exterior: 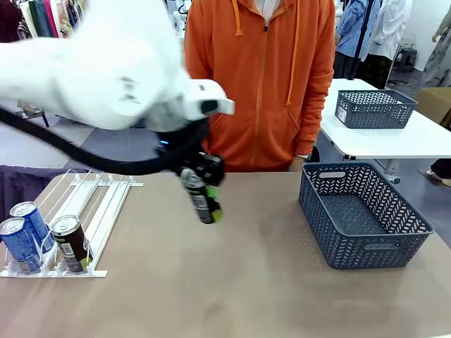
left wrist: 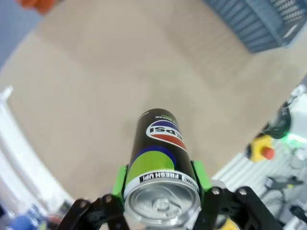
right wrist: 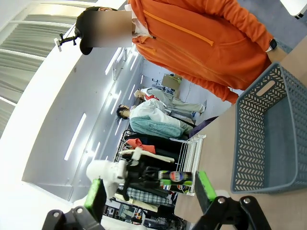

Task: Retrieve and store the cans from the dispenser.
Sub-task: Pick up one can from the Automatic Can Dispenser and place it in the middle of the table.

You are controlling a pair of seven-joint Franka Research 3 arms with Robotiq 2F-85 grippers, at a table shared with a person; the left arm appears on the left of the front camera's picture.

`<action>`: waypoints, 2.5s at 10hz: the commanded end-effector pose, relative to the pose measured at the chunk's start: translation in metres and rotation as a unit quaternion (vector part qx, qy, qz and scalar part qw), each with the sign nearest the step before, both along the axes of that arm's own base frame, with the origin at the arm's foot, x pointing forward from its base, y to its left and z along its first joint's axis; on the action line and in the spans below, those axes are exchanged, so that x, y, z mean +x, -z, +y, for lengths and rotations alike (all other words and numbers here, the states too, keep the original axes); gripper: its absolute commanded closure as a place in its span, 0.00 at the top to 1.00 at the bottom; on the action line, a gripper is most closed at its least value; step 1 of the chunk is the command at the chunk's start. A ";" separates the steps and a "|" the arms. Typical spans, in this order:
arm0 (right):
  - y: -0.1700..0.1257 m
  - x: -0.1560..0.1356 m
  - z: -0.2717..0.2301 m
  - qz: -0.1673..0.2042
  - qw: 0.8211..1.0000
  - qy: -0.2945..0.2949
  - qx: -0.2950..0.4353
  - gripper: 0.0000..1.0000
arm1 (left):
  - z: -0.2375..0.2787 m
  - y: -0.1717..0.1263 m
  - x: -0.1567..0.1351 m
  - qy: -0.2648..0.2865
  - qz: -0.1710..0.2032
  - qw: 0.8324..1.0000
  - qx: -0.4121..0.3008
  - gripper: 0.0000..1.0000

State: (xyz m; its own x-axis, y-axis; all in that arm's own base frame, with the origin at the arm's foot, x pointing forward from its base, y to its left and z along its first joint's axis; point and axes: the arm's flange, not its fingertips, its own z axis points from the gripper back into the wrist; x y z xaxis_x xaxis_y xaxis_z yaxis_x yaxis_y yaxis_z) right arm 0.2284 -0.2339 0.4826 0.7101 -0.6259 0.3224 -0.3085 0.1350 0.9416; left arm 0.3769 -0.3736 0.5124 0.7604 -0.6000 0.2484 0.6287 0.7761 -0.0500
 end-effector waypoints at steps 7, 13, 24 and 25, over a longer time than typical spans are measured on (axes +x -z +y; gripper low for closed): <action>-0.003 0.001 -0.001 -0.013 1.000 0.004 0.004 1.00 | -0.064 0.082 0.098 0.093 0.025 0.988 0.124 0.00; -0.003 0.001 -0.001 -0.013 1.000 0.004 0.004 1.00 | -0.048 0.102 0.103 0.097 0.071 0.989 0.091 0.74; -0.003 0.001 -0.001 -0.013 1.000 0.004 0.004 1.00 | 0.248 -0.103 -0.003 -0.051 0.034 0.975 -0.214 1.00; -0.003 0.001 -0.001 -0.013 1.000 0.004 0.004 1.00 | 0.309 -0.106 -0.011 -0.089 0.040 0.958 -0.269 1.00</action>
